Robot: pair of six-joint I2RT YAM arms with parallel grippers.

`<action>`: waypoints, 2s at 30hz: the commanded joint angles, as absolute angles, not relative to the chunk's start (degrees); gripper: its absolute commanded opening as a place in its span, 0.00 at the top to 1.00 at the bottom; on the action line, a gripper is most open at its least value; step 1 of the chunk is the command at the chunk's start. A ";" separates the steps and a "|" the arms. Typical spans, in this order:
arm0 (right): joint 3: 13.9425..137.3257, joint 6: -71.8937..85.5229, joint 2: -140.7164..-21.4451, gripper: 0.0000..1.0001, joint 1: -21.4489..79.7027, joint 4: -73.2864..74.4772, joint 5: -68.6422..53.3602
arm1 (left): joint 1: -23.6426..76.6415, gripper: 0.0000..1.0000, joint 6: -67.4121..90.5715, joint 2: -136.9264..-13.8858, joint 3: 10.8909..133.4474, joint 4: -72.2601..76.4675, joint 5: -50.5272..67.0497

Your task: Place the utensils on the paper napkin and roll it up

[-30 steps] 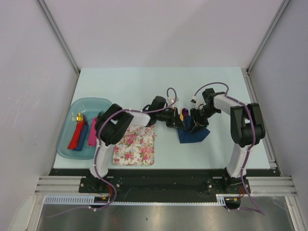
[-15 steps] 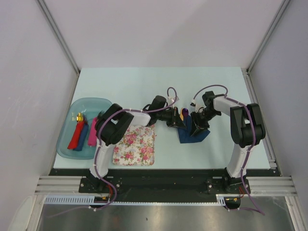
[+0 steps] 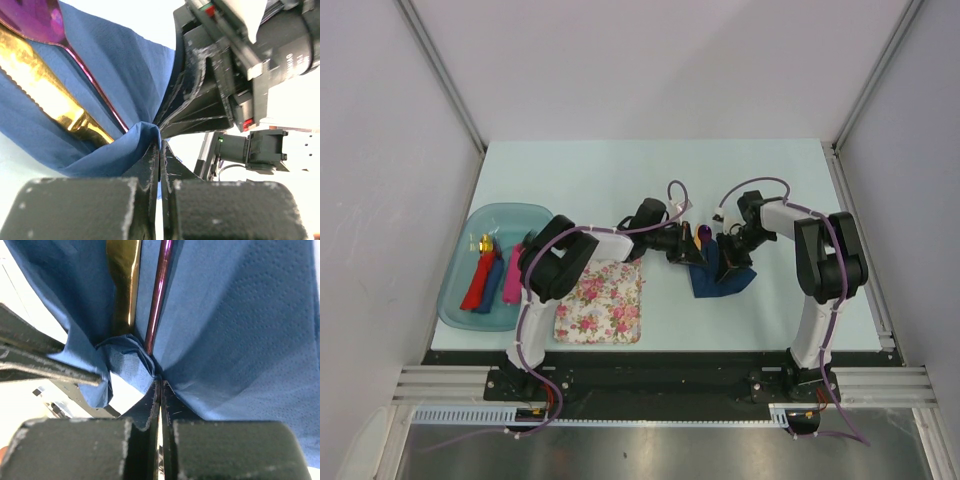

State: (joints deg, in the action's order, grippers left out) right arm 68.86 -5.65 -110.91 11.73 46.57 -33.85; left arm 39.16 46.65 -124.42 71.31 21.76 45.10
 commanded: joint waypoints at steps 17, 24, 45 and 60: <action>69.17 -4.57 -111.27 1.00 12.04 44.30 -32.70 | 41.31 1.00 47.37 -127.53 76.99 23.03 43.24; 69.17 -4.66 -111.10 1.00 11.52 44.47 -32.87 | 41.83 1.00 45.80 -128.85 77.78 20.83 41.49; 70.66 -3.96 -107.05 0.79 8.53 48.69 -36.82 | 42.01 1.00 44.38 -130.69 79.19 16.96 38.93; 69.96 -2.90 -107.84 0.60 12.13 42.89 -33.67 | 42.01 0.97 44.03 -131.31 81.39 15.64 39.99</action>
State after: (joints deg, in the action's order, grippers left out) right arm 68.93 -3.01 -108.01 10.68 45.34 -35.55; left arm 41.78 45.82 -130.58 78.98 15.59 40.62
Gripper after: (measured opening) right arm 0.400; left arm 0.026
